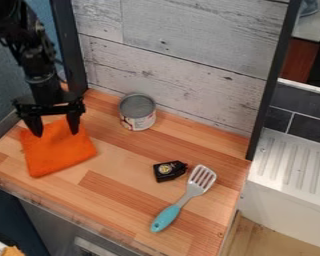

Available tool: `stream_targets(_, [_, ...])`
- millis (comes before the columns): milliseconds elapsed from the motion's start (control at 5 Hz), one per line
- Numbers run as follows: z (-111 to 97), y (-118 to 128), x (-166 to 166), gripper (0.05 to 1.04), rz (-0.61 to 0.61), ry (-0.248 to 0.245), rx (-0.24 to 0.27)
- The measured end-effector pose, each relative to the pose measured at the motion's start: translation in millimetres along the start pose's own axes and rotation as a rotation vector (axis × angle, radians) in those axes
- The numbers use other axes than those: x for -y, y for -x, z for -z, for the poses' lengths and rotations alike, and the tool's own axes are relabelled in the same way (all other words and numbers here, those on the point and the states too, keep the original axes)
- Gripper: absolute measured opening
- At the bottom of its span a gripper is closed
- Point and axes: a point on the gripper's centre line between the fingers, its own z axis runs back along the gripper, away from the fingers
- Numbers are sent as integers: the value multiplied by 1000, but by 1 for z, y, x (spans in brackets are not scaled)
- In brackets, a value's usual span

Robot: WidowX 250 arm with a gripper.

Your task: Push the orange cloth to the left side of the blue spatula

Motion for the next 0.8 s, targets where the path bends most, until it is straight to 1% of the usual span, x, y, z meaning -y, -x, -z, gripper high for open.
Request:
stream_targets(200, [19,-3,-8,999,-50,-52,-5])
stream_targets(400, [30,-8,-5,1000,-65,-35,-8])
stream_targets(600, [33,-5,-2,1000,-62,-21,-11])
stream_targets(800, [34,2,8,1000,-46,4,3])
